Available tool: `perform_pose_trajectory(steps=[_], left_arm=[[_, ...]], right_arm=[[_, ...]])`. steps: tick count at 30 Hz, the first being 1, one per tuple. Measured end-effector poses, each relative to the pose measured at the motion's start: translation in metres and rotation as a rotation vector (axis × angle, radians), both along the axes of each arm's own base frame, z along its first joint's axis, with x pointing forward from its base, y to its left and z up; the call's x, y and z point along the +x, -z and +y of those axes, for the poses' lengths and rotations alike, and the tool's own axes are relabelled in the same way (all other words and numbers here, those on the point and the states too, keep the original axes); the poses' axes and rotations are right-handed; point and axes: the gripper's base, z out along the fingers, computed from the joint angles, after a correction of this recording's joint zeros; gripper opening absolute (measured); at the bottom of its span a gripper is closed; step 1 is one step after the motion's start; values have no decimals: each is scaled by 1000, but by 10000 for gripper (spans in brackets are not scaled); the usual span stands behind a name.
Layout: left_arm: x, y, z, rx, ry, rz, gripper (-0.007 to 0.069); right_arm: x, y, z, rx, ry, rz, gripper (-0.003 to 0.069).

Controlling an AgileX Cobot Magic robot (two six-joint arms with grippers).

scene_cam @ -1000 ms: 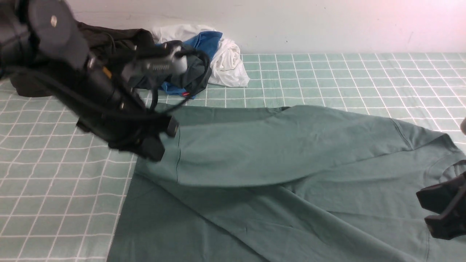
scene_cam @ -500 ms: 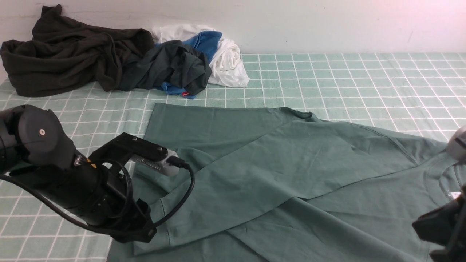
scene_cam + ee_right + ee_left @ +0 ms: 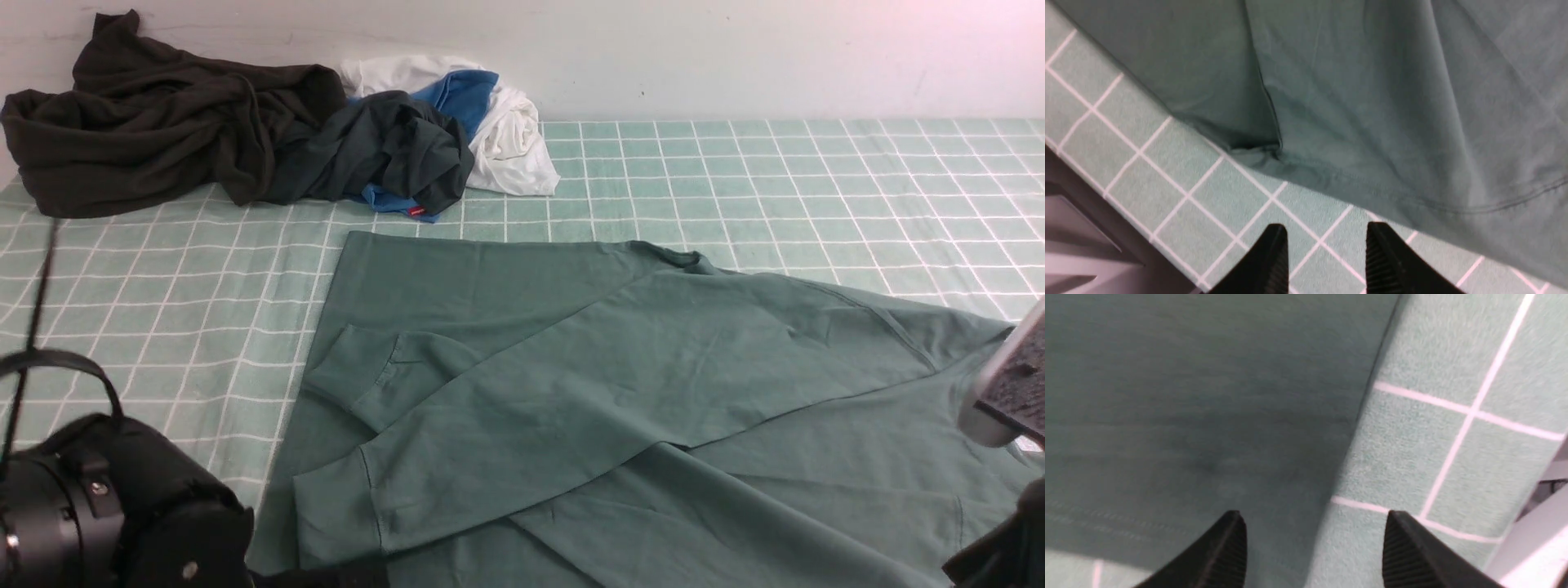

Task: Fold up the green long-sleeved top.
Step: Use both arms simultaneously to clamp the lower edge of the clothing fabric

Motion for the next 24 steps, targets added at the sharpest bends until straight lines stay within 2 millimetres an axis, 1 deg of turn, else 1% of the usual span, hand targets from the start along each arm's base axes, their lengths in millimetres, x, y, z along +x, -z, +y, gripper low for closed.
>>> perform_pose_trajectory(steps=[1,2,5,8,11,16,17,21,22,23,24], left_arm=[[0,7,0,12,18,-5,417],[0,8,0,14,20,-5,417],[7,21,-5,23,52,-39,417],[10,23,-5,33,48,-46,416],[11,22,-6,35,20,-57,390],[17,18,-9,30,-60,-76,249],[17,18,-10,30,-68,-76,236],[17,17,-10,36,-96,-70,76],[17,17,-10,36,-97,-70,69],[17,17,-9,38,-99,-70,31],[17,16,-9,40,-98,-70,16]], right_arm=[[0,0,0,3,0,-6,262],[1,0,0,4,1,-7,262],[1,0,1,7,0,-9,262],[1,0,1,8,0,-8,262],[1,0,1,8,0,-8,262],[1,0,0,-2,-4,-15,262],[1,0,0,-3,-4,-15,262],[2,-1,0,-2,-6,-24,262],[2,-1,0,-2,-8,-25,262],[2,-1,0,-5,-17,-30,262],[2,0,0,-11,-30,-33,262]])
